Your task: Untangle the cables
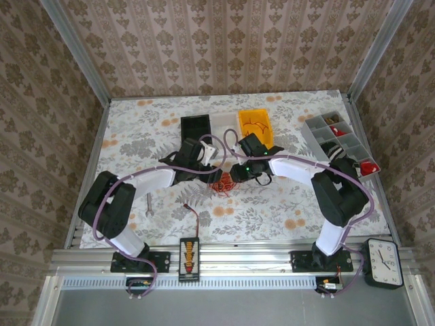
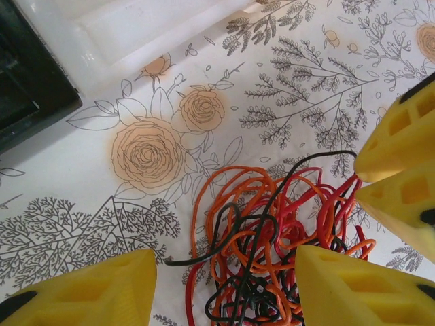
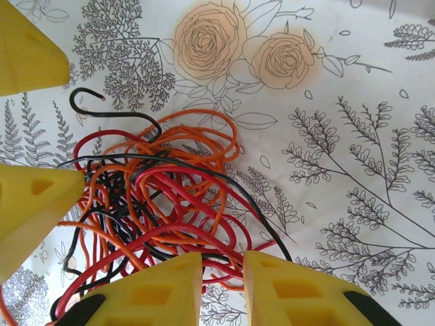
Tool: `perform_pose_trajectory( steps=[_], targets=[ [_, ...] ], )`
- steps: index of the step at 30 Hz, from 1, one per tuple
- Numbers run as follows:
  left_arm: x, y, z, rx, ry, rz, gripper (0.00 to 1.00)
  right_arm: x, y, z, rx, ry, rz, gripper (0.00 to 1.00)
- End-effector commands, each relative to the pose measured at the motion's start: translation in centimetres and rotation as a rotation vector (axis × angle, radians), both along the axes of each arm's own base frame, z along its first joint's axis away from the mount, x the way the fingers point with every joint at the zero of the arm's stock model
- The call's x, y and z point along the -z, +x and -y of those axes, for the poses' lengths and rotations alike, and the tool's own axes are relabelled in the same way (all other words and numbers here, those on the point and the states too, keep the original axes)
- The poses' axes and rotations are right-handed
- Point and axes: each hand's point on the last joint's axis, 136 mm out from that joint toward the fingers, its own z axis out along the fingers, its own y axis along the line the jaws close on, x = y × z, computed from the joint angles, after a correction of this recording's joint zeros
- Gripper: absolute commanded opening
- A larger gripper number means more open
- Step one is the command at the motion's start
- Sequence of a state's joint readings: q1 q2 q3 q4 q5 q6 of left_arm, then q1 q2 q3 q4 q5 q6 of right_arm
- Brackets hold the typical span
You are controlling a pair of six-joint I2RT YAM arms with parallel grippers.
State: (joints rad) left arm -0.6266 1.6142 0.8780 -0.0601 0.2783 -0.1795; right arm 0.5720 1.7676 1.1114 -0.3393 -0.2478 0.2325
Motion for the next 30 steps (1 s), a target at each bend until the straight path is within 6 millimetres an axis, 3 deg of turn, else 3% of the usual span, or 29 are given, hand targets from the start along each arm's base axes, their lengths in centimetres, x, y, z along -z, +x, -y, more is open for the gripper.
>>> perform_pose_trajectory(
  steps=[1, 12, 21, 30],
  targets=[
    [0.1, -0.8, -0.2, 0.016, -0.005, -0.027, 0.56, -0.3, 0.3, -0.7, -0.043, 0.018, -0.004, 0.26],
    [0.9, -1.5, 0.5, 0.045, -0.010, -0.072, 0.56, 0.9, 0.9, 0.2, -0.028, -0.037, -0.005, 0.35],
    [1.8, -2.2, 1.2, 0.083, 0.018, -0.100, 0.56, 0.8, 1.0, 0.7, -0.032, -0.044, 0.007, 0.35],
    [2.6, -2.4, 1.2, 0.081, 0.037, -0.114, 0.56, 2.2, 0.3, 0.1, -0.042, -0.013, -0.044, 0.31]
  ],
)
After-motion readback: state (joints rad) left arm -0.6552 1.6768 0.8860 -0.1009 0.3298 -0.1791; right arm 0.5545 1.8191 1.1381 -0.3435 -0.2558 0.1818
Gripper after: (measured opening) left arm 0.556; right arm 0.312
